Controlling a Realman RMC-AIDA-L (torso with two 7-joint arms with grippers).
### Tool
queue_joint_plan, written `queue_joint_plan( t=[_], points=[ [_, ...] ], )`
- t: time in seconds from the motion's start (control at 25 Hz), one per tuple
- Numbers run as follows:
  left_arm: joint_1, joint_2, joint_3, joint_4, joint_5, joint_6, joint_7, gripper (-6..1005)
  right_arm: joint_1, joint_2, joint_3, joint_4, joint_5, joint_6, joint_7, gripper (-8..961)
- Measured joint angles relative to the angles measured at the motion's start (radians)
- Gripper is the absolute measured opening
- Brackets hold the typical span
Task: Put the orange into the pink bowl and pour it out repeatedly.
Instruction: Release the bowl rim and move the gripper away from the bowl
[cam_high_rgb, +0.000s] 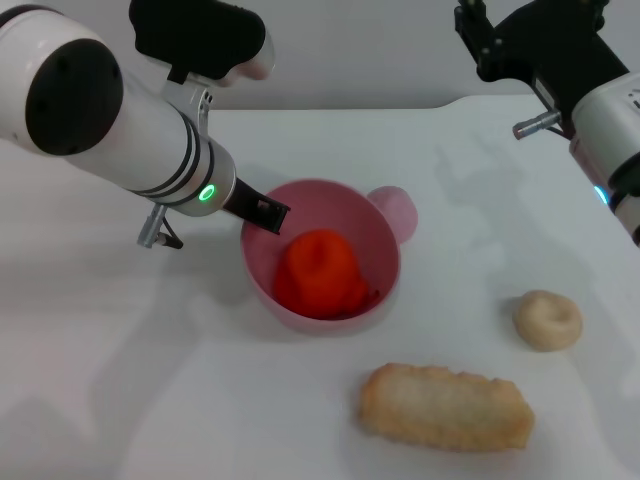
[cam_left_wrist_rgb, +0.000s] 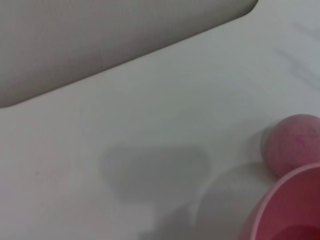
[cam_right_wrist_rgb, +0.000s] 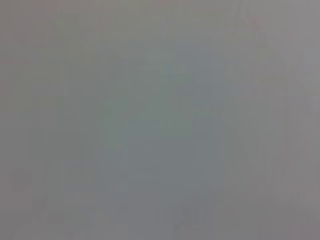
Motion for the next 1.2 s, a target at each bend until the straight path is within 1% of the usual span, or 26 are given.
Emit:
queue_joint_plan(
  t=[0.36, 0.6, 0.68, 0.88, 0.92, 1.08, 1.16, 1.2],
  points=[
    [0.000, -0.003, -0.002, -0.024, -0.010, 0.007, 0.003, 113, 0.003, 0.000, -0.002, 0.022, 0.000, -0.039, -0.002, 544],
    [0.003, -0.005, 0.001, -0.037, -0.013, 0.014, 0.002, 124, 0.006, 0.000, -0.004, 0.060, 0.005, -0.113, 0.002, 545],
    [0.009, -0.004, 0.000, -0.044, -0.039, 0.044, -0.001, 127, 0.009, 0.000, -0.001, 0.064, 0.030, -0.113, 0.004, 545],
    [0.009, -0.002, -0.001, -0.049, -0.053, 0.054, 0.000, 136, 0.023, -0.003, 0.015, 0.071, 0.080, -0.071, 0.005, 550],
    [0.013, -0.002, 0.005, -0.059, -0.054, 0.089, 0.000, 138, 0.027, -0.004, 0.018, 0.072, 0.080, -0.058, 0.005, 551],
    [0.014, -0.003, 0.008, -0.074, -0.054, 0.114, 0.000, 145, 0.037, -0.005, 0.035, 0.072, 0.080, -0.003, 0.006, 556],
    [0.014, -0.003, 0.008, -0.077, -0.054, 0.119, 0.000, 188, 0.040, -0.006, 0.041, 0.071, 0.081, 0.021, 0.006, 558],
    [0.014, -0.003, 0.006, -0.075, -0.049, 0.124, 0.002, 210, 0.041, -0.007, 0.050, 0.065, 0.081, 0.056, 0.007, 559]
  ],
)
